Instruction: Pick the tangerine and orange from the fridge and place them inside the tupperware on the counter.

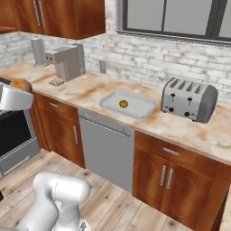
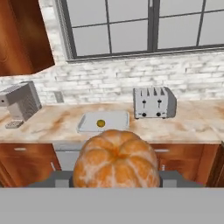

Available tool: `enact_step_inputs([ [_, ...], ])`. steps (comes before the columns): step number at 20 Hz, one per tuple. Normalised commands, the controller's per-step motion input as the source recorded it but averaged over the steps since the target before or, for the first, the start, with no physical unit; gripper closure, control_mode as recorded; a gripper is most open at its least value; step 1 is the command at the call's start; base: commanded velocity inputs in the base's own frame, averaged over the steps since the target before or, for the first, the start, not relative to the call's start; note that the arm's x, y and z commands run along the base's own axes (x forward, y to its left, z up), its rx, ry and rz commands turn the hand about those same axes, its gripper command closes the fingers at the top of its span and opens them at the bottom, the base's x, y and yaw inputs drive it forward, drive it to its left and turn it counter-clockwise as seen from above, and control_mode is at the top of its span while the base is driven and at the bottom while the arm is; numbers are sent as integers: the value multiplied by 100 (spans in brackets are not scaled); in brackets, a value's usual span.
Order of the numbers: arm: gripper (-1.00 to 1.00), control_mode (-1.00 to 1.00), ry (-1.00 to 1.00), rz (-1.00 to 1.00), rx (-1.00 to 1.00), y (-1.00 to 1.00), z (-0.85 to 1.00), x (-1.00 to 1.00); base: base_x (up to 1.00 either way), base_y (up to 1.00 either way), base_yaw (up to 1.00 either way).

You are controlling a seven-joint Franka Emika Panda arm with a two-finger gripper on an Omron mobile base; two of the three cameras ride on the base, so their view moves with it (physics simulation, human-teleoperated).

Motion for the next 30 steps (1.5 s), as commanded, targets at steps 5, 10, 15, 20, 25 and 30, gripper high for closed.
enact_step_inputs([
  [5,100,100,0,0,0,0,0,0,77,-51,0],
  [10,100,100,0,0,0,0,0,0,82,-32,0],
  [15,100,100,0,0,0,0,0,0,86,-12,-11],
  [20,100,100,0,0,0,0,0,0,78,13,-43],
  [25,100,100,0,0,0,0,0,0,36,40,-61],
  [30,100,-100,69,-34,14,28,-39,22,0,0,0],
])
